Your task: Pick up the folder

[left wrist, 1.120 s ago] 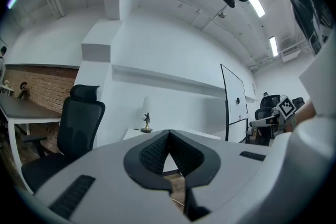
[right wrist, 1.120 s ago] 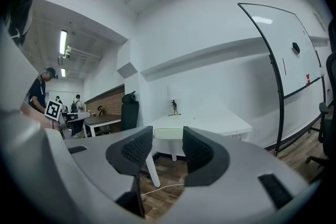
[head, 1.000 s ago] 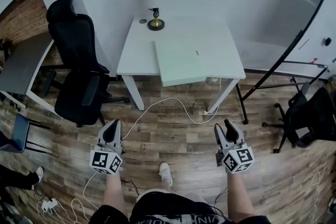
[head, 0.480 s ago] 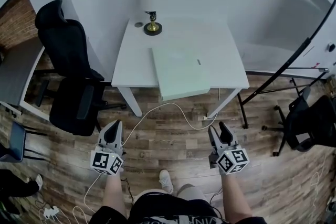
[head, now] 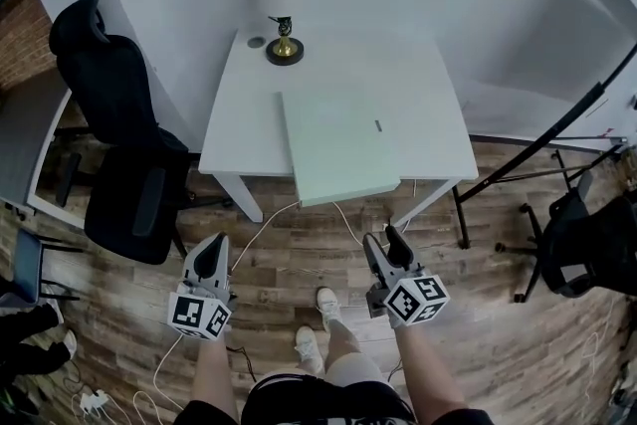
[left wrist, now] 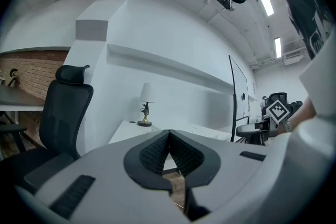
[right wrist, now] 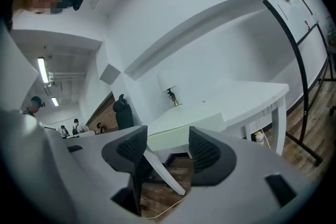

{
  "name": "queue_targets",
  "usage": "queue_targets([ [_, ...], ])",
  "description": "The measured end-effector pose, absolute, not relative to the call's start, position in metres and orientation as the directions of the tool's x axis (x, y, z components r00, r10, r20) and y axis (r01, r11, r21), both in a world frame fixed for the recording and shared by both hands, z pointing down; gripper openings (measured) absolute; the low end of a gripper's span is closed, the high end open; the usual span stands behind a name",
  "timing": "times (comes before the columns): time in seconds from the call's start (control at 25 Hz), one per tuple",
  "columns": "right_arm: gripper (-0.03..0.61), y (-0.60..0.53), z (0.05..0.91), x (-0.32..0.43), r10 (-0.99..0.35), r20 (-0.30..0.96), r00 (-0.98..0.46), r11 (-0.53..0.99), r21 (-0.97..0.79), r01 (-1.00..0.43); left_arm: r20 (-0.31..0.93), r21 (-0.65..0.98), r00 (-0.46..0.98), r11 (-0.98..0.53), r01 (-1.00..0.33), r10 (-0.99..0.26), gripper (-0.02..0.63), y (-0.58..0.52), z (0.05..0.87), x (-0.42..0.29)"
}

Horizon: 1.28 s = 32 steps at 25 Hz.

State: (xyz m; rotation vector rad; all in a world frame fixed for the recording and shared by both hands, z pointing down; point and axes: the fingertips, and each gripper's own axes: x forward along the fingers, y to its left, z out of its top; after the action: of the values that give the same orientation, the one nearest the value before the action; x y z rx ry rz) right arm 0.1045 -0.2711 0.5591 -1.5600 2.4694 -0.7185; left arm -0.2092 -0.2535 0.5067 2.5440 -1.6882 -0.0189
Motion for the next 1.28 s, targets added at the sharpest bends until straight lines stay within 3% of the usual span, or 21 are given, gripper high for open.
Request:
queue_targets([
  [0.8,0.314,-0.348,0.619,0.064,-0.837,0.169,-0.521,0.181,-0.812,-0.555,0.111,0.124,0.332,-0.319,-0.94,-0.937,0.012,-0.311,0.536,-0.192],
  [1.04,0.345,-0.374,0.599,0.039,-0.824,-0.011,-0.567,0.243,-0.91,-0.337,0.113,0.127,0.33,-0.316,-0.94,-0.937,0.012,-0.321,0.54,-0.19],
  [1.28,0.37,-0.389,0.611,0.038,-0.83,-0.009,-0.557,0.209,-0.931,-0.298,0.12,0.129,0.327,-0.312,-0.941,-0.937,0.012,-0.328,0.547,-0.193],
])
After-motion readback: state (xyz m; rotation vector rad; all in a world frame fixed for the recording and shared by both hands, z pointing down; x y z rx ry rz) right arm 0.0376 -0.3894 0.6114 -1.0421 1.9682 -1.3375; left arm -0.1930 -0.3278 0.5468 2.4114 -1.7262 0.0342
